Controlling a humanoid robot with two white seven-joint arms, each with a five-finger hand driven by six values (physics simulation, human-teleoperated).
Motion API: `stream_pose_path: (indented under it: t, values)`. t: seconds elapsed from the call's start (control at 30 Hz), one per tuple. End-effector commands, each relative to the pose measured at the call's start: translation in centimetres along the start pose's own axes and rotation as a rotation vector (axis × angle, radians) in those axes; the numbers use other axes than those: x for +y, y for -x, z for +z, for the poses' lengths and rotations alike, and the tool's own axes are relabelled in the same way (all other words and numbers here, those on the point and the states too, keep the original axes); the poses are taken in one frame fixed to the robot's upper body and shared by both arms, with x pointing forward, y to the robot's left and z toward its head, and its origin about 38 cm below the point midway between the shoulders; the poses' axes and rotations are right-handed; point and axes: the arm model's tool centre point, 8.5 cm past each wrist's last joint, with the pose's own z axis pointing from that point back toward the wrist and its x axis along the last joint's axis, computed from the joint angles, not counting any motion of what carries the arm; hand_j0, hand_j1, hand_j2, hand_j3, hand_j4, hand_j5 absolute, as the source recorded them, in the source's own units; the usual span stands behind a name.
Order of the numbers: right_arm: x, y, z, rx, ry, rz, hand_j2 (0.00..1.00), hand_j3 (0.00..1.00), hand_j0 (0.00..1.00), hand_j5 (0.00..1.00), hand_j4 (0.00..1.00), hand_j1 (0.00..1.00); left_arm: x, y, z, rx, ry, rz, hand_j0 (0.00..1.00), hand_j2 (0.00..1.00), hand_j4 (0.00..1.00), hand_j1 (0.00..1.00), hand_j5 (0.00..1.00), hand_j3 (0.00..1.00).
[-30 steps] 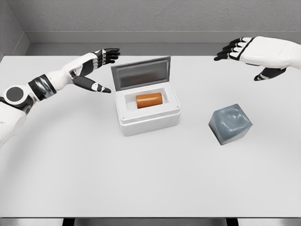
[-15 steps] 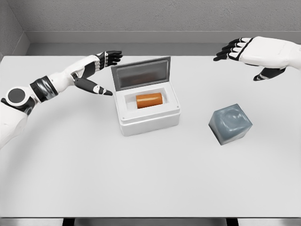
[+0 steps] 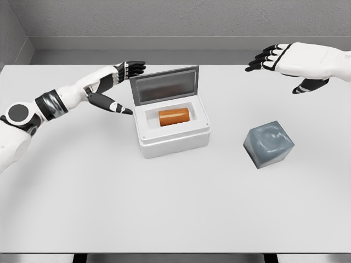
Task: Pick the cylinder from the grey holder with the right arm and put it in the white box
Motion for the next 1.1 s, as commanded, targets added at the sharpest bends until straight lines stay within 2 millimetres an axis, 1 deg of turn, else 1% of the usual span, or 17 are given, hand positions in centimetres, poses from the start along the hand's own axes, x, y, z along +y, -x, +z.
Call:
stream_pose_path:
  t: [0.0, 0.07, 0.1, 0.13, 0.17, 0.27, 0.4, 0.6, 0.8, 0.87, 0.93, 1.07]
  values:
    - [0.0, 0.1, 0.2, 0.005, -0.001, -0.004, 1.00, 1.00, 1.00, 1.00, 1.00, 1.00, -0.1, -0.4, -0.2, -0.014, 0.003, 0.001, 1.00, 1.00, 1.00, 1.00, 1.00, 1.00]
    - [-0.3, 0.2, 0.3, 0.007, 0.005, 0.002, 1.00, 1.00, 1.00, 1.00, 1.00, 1.00, -0.5, -0.8, -0.4, -0.031, 0.018, 0.002, 1.00, 1.00, 1.00, 1.00, 1.00, 1.00]
    - [-0.5, 0.2, 0.3, 0.008, 0.009, 0.005, 1.00, 1.00, 1.00, 1.00, 1.00, 1.00, -0.5, -1.0, 0.0, -0.031, 0.023, -0.004, 1.00, 1.00, 1.00, 1.00, 1.00, 1.00]
    - [-0.7, 0.1, 0.2, 0.005, 0.013, 0.008, 1.00, 1.00, 1.00, 1.00, 1.00, 1.00, -1.0, -1.4, -0.3, -0.047, 0.038, -0.004, 1.00, 1.00, 1.00, 1.00, 1.00, 1.00]
    - [-0.6, 0.0, 0.1, 0.001, 0.012, 0.006, 1.00, 1.00, 1.00, 1.00, 1.00, 1.00, -0.9, -1.2, 0.5, -0.037, 0.037, -0.007, 1.00, 1.00, 1.00, 1.00, 1.00, 1.00]
    - [-0.7, 0.2, 0.5, 0.010, 0.010, 0.009, 1.00, 1.00, 1.00, 1.00, 1.00, 1.00, -0.6, -1.9, 1.3, -0.044, 0.044, -0.027, 1.00, 1.00, 1.00, 1.00, 1.00, 1.00]
    - [-0.8, 0.4, 0.8, 0.020, 0.008, 0.011, 1.00, 1.00, 1.00, 1.00, 1.00, 1.00, -0.3, -2.0, 1.7, -0.038, 0.039, -0.031, 1.00, 1.00, 1.00, 1.00, 1.00, 1.00]
    - [-0.7, 0.5, 0.9, 0.021, 0.006, 0.011, 1.00, 1.00, 1.00, 1.00, 1.00, 1.00, 0.0, -2.5, 1.7, -0.060, 0.025, -0.010, 1.00, 1.00, 1.00, 1.00, 1.00, 1.00]
    - [-0.7, 0.4, 0.8, 0.019, 0.007, 0.012, 1.00, 1.00, 1.00, 1.00, 1.00, 1.00, -0.4, -3.1, 1.3, -0.081, 0.040, -0.013, 1.00, 1.00, 1.00, 1.00, 1.00, 1.00]
    - [-0.6, 0.4, 0.9, 0.021, 0.004, 0.011, 1.00, 1.00, 1.00, 1.00, 1.00, 1.00, -0.5, -3.9, 1.9, -0.093, 0.056, -0.025, 1.00, 1.00, 1.00, 1.00, 1.00, 1.00]
    - [-0.7, 0.4, 0.9, 0.022, 0.005, 0.012, 1.00, 1.00, 1.00, 1.00, 1.00, 1.00, -0.8, -3.9, 1.9, -0.094, 0.063, -0.021, 1.00, 1.00, 1.00, 1.00, 1.00, 1.00]
    - [-0.6, 0.4, 0.9, 0.021, 0.003, 0.010, 1.00, 1.00, 1.00, 1.00, 1.00, 1.00, -0.9, -4.0, 1.9, -0.098, 0.066, -0.023, 1.00, 1.00, 1.00, 1.00, 1.00, 1.00]
